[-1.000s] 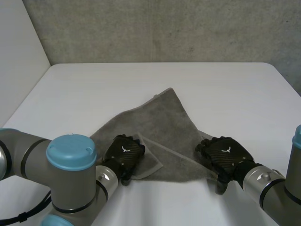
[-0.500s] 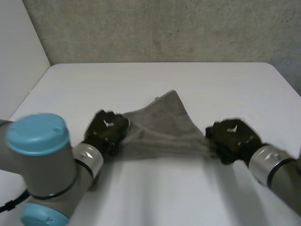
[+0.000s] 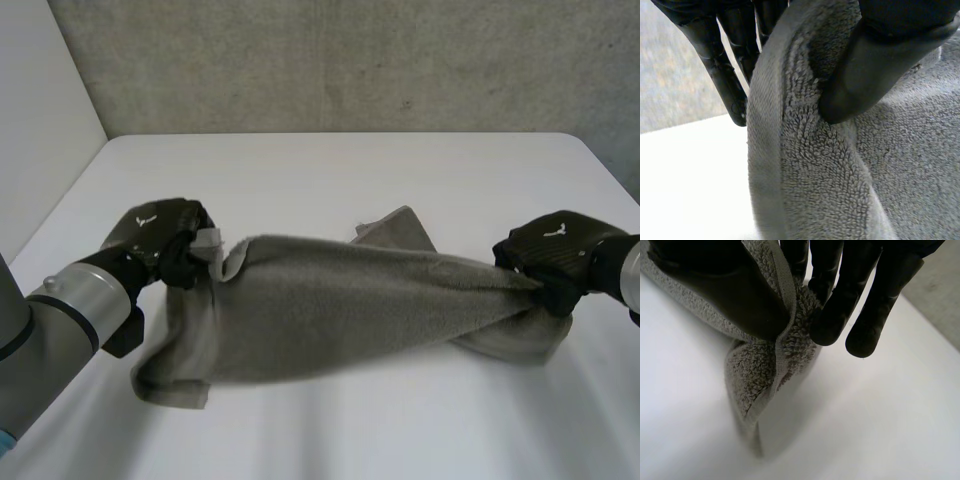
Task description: Fold the towel.
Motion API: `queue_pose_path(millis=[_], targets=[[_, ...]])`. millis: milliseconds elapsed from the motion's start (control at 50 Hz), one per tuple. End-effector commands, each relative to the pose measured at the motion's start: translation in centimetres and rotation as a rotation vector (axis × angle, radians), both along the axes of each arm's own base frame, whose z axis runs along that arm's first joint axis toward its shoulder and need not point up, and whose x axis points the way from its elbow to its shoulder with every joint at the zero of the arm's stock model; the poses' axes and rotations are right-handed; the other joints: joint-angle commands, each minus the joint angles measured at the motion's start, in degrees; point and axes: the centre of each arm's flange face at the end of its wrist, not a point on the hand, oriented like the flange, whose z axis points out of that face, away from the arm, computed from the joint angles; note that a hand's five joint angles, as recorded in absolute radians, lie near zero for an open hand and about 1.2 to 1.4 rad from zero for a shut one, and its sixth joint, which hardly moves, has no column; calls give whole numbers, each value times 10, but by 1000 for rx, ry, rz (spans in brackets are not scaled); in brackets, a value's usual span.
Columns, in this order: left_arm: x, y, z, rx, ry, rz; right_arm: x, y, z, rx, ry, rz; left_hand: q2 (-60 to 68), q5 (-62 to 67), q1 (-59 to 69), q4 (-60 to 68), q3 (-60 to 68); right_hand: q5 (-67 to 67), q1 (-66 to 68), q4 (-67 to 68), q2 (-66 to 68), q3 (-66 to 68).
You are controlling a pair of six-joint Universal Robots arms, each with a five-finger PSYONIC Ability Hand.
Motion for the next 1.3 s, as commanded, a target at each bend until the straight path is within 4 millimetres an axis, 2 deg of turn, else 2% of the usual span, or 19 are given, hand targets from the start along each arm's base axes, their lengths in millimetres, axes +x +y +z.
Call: queue_pose_path(millis=[20,160,260,300,320,360,460,540,580,640,700,760,800,860,900,1020,1080,1160,1300], targets=[[3,-19,-28,91,-7,10,5,-14,-16,43,12,20,6,15,23,13,29,34,45,36,75,39],[-7,-55,-23,43,10,14,34,-43,-9,-91,-23,72,13,22,29,20,36,34,45,36,75,39],[-19,-94,26,-138,63,11,55,-87,45,-383,-101,-1,14,23,31,21,37,34,45,36,75,39],[-24,-115,81,-314,118,12,62,-108,105,-633,-210,-46,14,23,31,21,37,34,45,36,75,39],[-24,-115,81,-315,119,12,62,-108,105,-635,-211,-46,14,23,31,21,37,34,45,36,75,39],[-25,-125,137,-483,177,12,65,-112,162,-838,-348,-56,13,22,29,20,36,34,45,36,75,39],[-23,-125,191,-627,268,7,65,-108,201,-958,-479,-55,11,20,28,18,34,34,45,36,75,39],[-16,-129,199,-630,310,16,65,-107,199,-943,-471,-57,11,20,28,18,34,34,45,36,75,39],[-9,-134,197,-614,321,31,65,-107,192,-910,-453,-59,11,20,28,18,34,34,45,36,75,39],[2,-147,165,-518,297,45,67,-104,142,-696,-286,-18,14,23,31,21,37,34,45,36,75,39],[1,-149,146,-463,279,19,69,-101,120,-619,-193,22,14,23,31,21,37,34,45,36,75,39],[1,-148,107,-352,247,-50,72,-86,74,-467,-11,105,14,23,31,21,37,34,45,36,75,39],[2,-144,61,-234,220,-108,69,-70,29,-304,104,167,14,23,31,21,37,34,45,36,75,39],[3,-139,38,-180,203,-128,65,-63,10,-231,123,175,13,22,29,20,36,34,45,36,75,39],[7,-126,-2,-97,157,-146,60,-49,-16,-156,134,187,6,15,23,13,29,34,45,36,75,39],[17,-96,-58,-4,2,-167,57,-30,-43,-127,140,197,-22,-14,-6,-16,0,34,45,36,75,39],[18,-88,-67,4,-41,-178,54,-18,-58,-109,148,206,-43,-34,-26,-36,-20,34,45,36,75,39],[27,-73,-82,11,-152,-184,53,-5,-71,-103,147,216,-341,-332,-324,-334,-318,34,45,36,75,39],[42,-62,-89,26,-233,-153,52,7,-80,-88,150,224,-546,-537,-529,-539,-523,34,45,36,75,39]])
